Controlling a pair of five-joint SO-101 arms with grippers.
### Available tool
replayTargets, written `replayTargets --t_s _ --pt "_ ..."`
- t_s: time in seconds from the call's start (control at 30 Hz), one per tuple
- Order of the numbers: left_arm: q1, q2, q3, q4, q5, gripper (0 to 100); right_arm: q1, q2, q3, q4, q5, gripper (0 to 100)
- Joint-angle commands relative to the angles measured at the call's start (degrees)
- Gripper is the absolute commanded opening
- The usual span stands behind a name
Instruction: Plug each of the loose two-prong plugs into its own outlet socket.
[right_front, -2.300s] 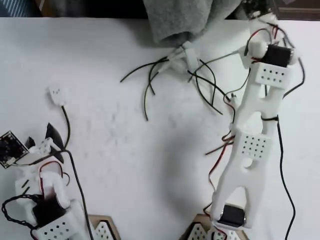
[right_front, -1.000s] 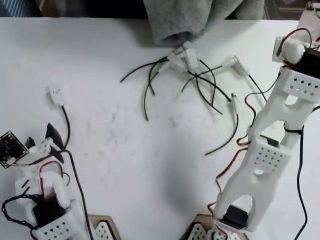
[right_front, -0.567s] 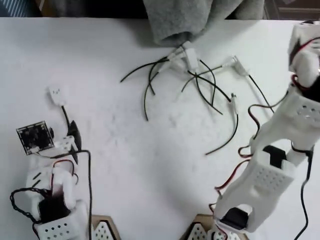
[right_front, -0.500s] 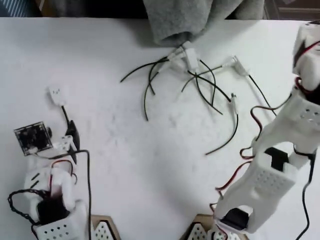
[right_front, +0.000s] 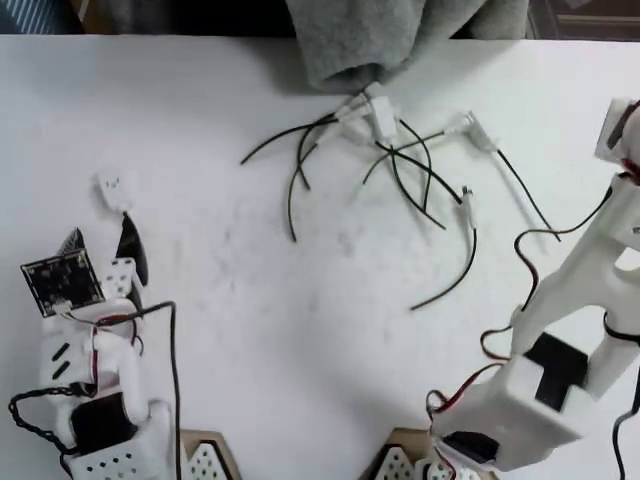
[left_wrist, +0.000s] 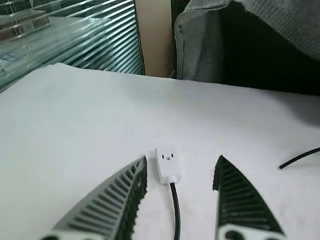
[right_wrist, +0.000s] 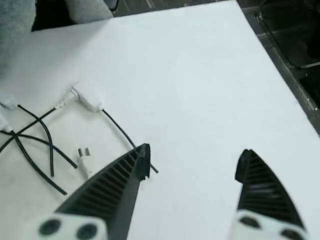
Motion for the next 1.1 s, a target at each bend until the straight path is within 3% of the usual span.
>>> replayTargets --t_s 0.0,0.13,0.43,0.63,0.8,1.07 --pt "0.4 1.71 -3.52 -2.9 -0.53 23 0.22 -6.9 8.09 -0.04 0.62 27.1" --pt "0.4 13.14 -12.66 -2.37 -0.35 23 0.48 -9.54 12.48 -0.04 0.62 27.2" --pt "-4.35 56.57 -46.86 6.51 2.02 23 3.38 -10.42 16.79 -0.04 0.7 27.2" --pt "-6.99 83.82 -68.31 16.62 2.73 23 3.38 -10.86 21.71 -0.13 9.58 27.2" --pt "-6.9 102.29 -84.48 24.26 2.73 23 3.3 -10.51 27.08 -0.13 9.85 27.2" --pt "-6.46 125.67 -102.68 25.41 2.9 23 3.74 -10.95 28.13 -0.13 10.37 27.2"
